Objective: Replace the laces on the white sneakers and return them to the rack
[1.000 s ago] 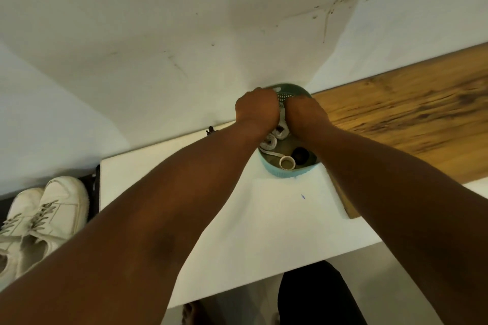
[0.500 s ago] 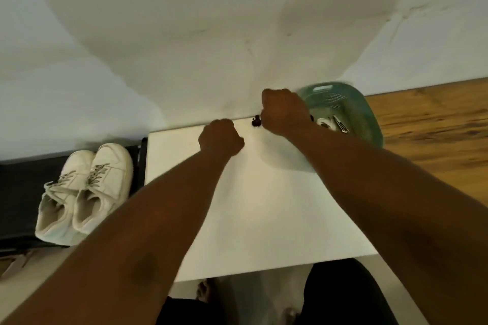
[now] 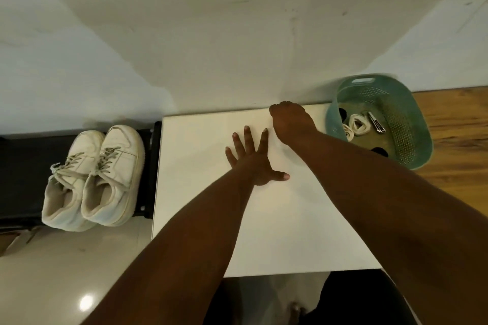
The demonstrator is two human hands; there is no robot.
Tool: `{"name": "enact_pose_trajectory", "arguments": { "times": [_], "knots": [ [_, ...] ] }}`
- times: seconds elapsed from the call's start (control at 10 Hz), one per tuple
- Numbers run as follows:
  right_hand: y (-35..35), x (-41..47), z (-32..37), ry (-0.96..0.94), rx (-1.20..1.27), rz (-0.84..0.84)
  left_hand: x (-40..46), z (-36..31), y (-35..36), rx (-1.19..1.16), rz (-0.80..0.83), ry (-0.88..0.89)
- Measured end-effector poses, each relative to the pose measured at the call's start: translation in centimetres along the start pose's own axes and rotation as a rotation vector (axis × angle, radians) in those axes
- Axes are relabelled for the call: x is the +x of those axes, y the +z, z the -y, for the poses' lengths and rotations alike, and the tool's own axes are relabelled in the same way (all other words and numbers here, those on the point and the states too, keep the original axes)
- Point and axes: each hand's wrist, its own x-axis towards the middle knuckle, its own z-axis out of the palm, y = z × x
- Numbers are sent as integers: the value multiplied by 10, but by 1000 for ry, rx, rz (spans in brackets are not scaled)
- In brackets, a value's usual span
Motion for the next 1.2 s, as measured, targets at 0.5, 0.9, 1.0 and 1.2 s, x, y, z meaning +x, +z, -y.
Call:
{"name": "enact_pose_trajectory", "arguments": {
  "times": [0.5,0.9,1.0,1.2],
  "knots": [
    [-105,-78,-127,231,245,-278,-9,-7,2,54,-59,-40],
    [-60,-101,-152,329,6,54,-12,-9,0,78,-70,-53],
    [-52,-96,-147,343,38,113,-11,-9,1,82,-62,-59],
    [-57,-96,-138,338,55,156,-8,-6,3,72,-92,-49]
  ]
}}
